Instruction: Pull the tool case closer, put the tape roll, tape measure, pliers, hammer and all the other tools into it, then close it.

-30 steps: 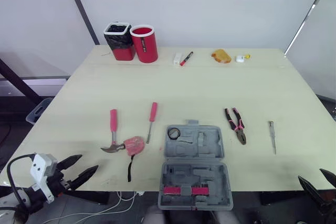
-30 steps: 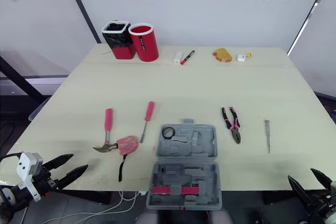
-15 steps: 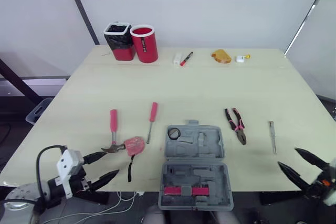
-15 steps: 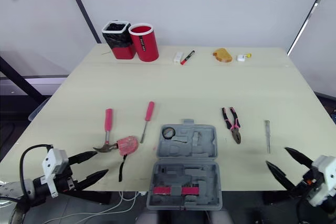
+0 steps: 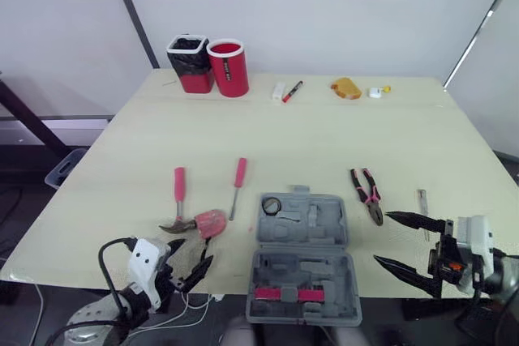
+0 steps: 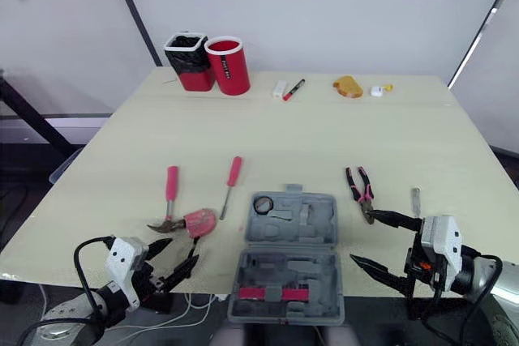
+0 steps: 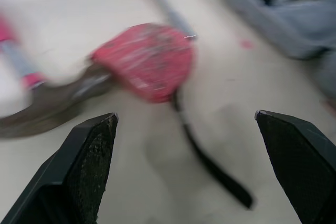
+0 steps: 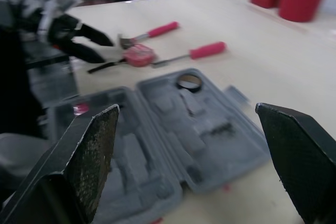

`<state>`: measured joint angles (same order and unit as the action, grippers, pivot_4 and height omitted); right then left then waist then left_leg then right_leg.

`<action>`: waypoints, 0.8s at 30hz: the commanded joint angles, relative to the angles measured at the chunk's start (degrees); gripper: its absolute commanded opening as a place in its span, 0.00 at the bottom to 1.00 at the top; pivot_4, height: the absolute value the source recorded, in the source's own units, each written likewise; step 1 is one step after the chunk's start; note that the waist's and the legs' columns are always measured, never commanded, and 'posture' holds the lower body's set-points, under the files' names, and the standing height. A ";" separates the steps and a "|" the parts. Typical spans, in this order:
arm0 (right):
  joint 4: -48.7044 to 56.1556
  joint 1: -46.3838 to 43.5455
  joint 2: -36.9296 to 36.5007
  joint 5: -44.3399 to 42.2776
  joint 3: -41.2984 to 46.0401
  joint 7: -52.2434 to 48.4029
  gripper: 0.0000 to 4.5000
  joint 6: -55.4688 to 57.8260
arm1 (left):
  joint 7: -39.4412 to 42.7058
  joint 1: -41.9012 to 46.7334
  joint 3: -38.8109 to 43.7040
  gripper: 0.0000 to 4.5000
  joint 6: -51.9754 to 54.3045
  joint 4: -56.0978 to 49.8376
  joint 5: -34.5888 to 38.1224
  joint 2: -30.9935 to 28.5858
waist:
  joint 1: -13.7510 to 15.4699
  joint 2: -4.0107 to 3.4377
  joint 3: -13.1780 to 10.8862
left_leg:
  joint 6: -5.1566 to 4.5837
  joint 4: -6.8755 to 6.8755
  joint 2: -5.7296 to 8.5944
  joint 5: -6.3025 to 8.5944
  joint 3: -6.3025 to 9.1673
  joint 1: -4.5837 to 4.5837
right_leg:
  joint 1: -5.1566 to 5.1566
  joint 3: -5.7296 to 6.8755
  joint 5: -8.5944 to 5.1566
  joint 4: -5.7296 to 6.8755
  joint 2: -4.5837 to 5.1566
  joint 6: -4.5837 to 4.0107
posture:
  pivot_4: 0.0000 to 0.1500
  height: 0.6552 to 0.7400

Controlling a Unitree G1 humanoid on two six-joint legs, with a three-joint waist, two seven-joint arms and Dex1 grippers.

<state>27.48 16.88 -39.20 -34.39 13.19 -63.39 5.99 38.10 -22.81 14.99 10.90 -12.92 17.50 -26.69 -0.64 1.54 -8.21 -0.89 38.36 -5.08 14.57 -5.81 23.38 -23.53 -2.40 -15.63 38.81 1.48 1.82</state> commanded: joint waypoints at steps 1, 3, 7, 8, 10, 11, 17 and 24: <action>-0.22 -2.75 -1.13 -0.14 -0.97 -1.85 0.97 -0.84 | -4.76 -0.51 -1.87 1.00 2.05 -3.50 -1.68 2.19 | -0.01 0.06 -0.04 | 0.00 0.00 0.07 0.00 0.04 -0.04 | -0.01 0.03 0.01 0.02 -0.04 -0.01 | 1.00 1.00; -1.30 -4.18 -1.19 0.40 -1.71 -2.38 0.97 -1.27 | -8.20 -0.18 -3.38 1.00 4.02 -4.58 -2.66 4.38 | -0.05 0.08 -0.05 | -0.02 -0.06 0.31 0.03 0.01 -0.48 | 0.01 0.01 0.09 0.06 -0.11 -0.13 | 1.00 1.00; -1.83 -5.76 -0.70 0.50 -3.08 -2.69 0.97 -1.15 | -14.14 0.79 -5.86 1.00 6.91 -6.17 -5.10 8.06 | 0.11 0.19 -0.04 | -0.11 -0.06 0.61 0.08 0.30 -0.51 | 0.05 -0.11 0.14 0.05 0.00 -0.07 | 1.00 1.00; -1.83 -5.94 -0.63 0.57 -3.31 -2.70 0.97 -1.22 | -14.92 0.89 -6.07 1.00 7.29 -6.25 -5.42 8.54 | 0.10 0.18 -0.04 | -0.12 -0.06 0.63 0.08 0.34 -0.50 | 0.06 -0.10 0.15 0.04 0.01 -0.08 | 1.00 1.00; -1.87 -6.45 -0.57 0.83 -3.94 -2.80 0.97 -1.44 | -15.89 0.84 -7.17 1.00 7.63 -6.45 -6.04 9.34 | 0.06 0.18 -0.03 | -0.13 -0.06 0.65 0.09 0.37 -0.50 | 0.06 -0.10 0.15 0.05 0.01 -0.07 | 1.00 1.00; -1.92 -6.62 -0.57 0.94 -4.12 -2.83 0.99 -1.49 | -16.60 0.78 -7.40 0.94 7.64 -6.48 -6.27 9.83 | 0.03 0.17 -0.03 | -0.13 -0.06 0.65 0.08 0.39 -0.50 | 0.06 -0.09 0.15 0.06 0.00 -0.07 | 1.00 1.00; -2.25 -6.95 -0.37 1.25 -4.54 -2.74 1.00 -1.73 | -17.35 1.45 -8.05 0.37 6.90 -5.01 -6.92 10.61 | 0.04 0.17 -0.03 | -0.13 -0.06 0.66 0.08 0.42 -0.50 | 0.07 -0.08 0.15 0.06 0.00 -0.07 | 1.00 1.00; -1.73 -6.64 -0.05 1.72 -5.54 -2.33 1.00 -2.00 | -15.53 0.70 -8.85 0.02 5.21 -4.10 -7.80 9.15 | 0.03 0.17 -0.03 | -0.13 -0.06 0.67 0.08 0.44 -0.50 | 0.07 -0.08 0.14 0.05 0.01 -0.08 | 1.00 1.00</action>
<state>24.23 10.30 -39.37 -32.05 7.24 -65.78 4.74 21.24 -21.07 7.22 16.81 -16.92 9.96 -16.84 -0.61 1.71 -8.24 -1.01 38.29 -4.42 14.66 -5.38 22.89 -23.46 -2.48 -15.49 38.86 1.49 1.74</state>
